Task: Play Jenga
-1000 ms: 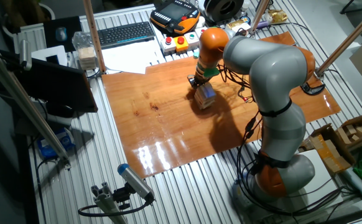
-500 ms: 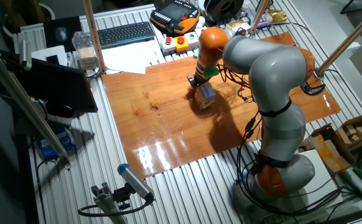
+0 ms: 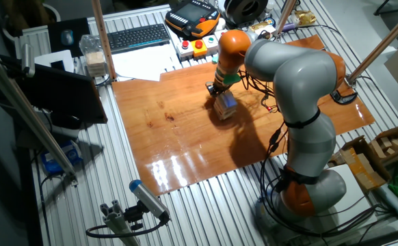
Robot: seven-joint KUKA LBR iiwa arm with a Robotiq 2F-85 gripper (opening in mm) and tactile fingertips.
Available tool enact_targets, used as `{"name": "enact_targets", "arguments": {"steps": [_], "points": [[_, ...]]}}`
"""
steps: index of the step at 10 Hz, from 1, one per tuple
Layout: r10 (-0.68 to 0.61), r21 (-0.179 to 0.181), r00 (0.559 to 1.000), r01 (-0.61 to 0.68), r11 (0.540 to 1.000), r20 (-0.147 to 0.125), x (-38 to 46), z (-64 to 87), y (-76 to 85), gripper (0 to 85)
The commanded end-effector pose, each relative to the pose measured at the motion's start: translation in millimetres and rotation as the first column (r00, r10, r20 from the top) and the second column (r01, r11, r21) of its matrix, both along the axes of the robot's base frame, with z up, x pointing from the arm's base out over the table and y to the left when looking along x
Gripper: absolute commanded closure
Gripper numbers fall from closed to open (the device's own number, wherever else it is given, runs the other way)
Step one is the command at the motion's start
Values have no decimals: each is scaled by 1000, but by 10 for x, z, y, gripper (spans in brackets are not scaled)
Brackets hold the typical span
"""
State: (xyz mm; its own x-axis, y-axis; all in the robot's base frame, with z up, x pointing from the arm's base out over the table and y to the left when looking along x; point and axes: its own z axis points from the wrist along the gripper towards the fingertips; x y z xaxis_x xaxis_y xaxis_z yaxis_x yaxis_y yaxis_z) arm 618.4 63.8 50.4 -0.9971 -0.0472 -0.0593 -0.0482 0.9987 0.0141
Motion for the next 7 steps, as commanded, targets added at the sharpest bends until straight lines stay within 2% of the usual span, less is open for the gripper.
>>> {"name": "enact_targets", "arguments": {"steps": [1,7], "points": [[0,0,1000,0,1000,0,4,-2,1,840],[0,2,1000,0,1000,2,37,5,14,840]]}}
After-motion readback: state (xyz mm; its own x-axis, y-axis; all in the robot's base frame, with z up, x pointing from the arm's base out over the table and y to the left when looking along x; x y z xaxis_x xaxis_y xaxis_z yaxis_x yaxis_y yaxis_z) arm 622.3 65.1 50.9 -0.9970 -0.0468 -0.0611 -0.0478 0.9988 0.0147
